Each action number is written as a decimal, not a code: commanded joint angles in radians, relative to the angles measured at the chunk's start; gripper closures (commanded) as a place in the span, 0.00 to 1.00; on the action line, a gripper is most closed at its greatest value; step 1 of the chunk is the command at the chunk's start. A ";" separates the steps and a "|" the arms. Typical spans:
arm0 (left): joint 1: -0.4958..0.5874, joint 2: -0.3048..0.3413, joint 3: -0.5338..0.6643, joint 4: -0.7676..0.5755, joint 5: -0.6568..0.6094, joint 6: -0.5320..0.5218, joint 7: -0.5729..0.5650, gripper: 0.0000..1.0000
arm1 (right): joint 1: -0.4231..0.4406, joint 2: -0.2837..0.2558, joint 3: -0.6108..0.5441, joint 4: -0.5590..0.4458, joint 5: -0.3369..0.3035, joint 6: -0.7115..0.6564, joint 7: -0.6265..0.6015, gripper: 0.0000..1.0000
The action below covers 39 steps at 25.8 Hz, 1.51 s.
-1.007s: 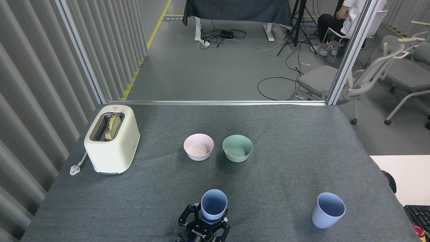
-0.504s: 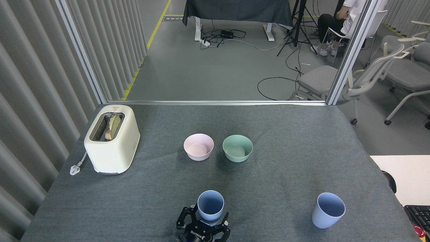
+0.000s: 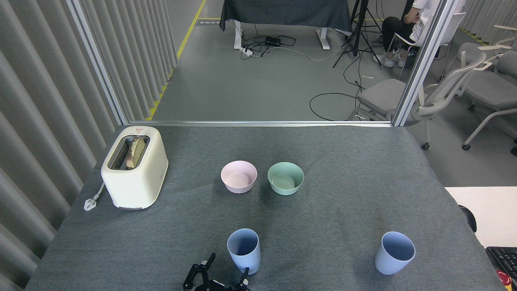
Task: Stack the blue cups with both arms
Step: 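Set the cup down, open the left gripper and withdraw it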
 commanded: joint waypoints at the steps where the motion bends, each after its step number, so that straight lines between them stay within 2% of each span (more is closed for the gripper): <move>1: 0.082 0.024 0.037 -0.089 0.000 -0.001 -0.001 0.00 | 0.000 0.000 0.000 0.000 0.000 0.000 0.000 0.00; 10: 0.326 0.048 0.074 -0.324 0.000 -0.002 0.000 0.00 | -0.002 -0.002 0.000 0.000 0.000 0.000 0.002 0.00; 14: 0.407 0.085 0.140 -0.393 0.006 -0.005 -0.001 0.00 | 0.000 -0.002 -0.011 0.000 0.000 -0.005 0.000 0.00; 16: 0.438 0.097 0.190 -0.416 0.057 -0.038 -0.001 0.00 | 0.002 -0.012 -0.035 0.006 -0.014 -0.008 0.000 0.00; 20: 0.444 0.105 0.292 -0.411 0.215 -0.120 0.000 0.00 | -0.061 -0.041 -0.084 0.067 -0.002 -0.010 0.017 0.00; 23: 0.441 0.105 0.310 -0.406 0.219 -0.116 0.004 0.00 | -0.140 -0.072 -0.083 0.109 -0.002 -0.005 0.074 0.00; 27: 0.441 0.105 0.311 -0.405 0.219 -0.110 0.007 0.00 | -0.255 -0.075 -0.081 0.172 0.003 0.001 0.118 0.00; 32: 0.442 0.105 0.310 -0.403 0.219 -0.107 0.010 0.00 | -0.327 -0.100 -0.072 0.216 0.006 0.001 0.152 0.00; 39: 0.442 0.103 0.310 -0.403 0.219 -0.107 0.011 0.00 | -0.400 -0.129 0.003 0.267 0.011 0.000 0.160 0.00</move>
